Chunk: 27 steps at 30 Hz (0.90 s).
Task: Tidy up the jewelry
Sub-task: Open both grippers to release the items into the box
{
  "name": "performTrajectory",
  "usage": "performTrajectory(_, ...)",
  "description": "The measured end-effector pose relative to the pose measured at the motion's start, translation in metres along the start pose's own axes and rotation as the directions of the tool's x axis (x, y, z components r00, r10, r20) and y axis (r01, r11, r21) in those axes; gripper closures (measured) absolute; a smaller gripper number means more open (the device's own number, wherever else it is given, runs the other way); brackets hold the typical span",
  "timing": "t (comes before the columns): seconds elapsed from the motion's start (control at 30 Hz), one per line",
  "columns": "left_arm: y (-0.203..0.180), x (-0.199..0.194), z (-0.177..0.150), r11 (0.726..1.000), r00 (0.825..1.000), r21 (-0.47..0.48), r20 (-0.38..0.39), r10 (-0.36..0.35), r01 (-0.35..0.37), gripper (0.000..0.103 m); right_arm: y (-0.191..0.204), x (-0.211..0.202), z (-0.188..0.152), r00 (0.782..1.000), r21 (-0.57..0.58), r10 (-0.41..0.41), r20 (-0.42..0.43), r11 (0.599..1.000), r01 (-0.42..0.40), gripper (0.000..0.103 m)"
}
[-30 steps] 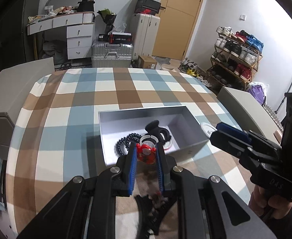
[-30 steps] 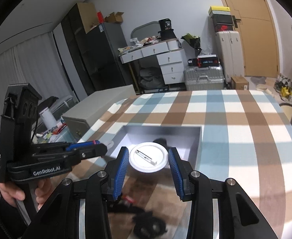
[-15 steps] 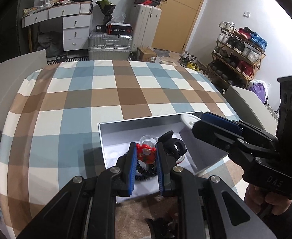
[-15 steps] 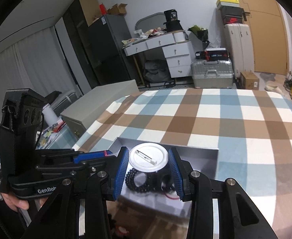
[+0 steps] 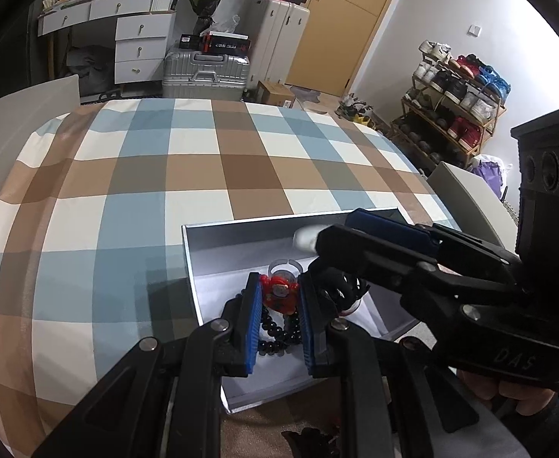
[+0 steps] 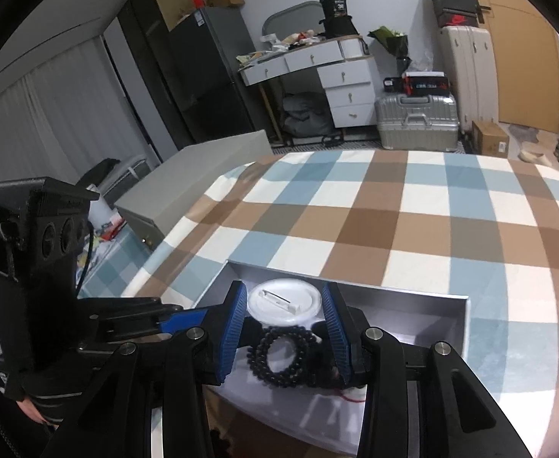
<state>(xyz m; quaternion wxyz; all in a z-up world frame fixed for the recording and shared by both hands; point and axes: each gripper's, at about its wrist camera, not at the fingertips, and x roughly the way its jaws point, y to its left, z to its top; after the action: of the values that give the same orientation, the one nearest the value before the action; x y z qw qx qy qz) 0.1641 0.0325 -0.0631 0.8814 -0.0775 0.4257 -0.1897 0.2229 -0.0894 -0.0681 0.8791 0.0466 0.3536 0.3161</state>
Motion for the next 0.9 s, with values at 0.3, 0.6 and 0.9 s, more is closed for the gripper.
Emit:
performTrajectory(0.3,-0.003,-0.007,0.001,0.999,0.999,0.003,0.026,-0.032,0.032,0.053,-0.01,-0.024,0.0,0.997,0.051,-0.027,0.069,0.998,0.024,0.061)
performTrajectory(0.6,-0.007,-0.02,-0.004,1.0,0.999,-0.01,0.046,0.005,-0.004,0.041,-0.014,-0.06,-0.01,0.991,0.084,-0.055,0.125,0.995,0.045,0.059)
performTrajectory(0.9,-0.027,-0.051,-0.012,0.998,0.983,0.032,0.181,0.042,-0.049,0.041,-0.005,-0.096,-0.027,0.982,0.095,-0.083,0.171,0.993,0.068,0.037)
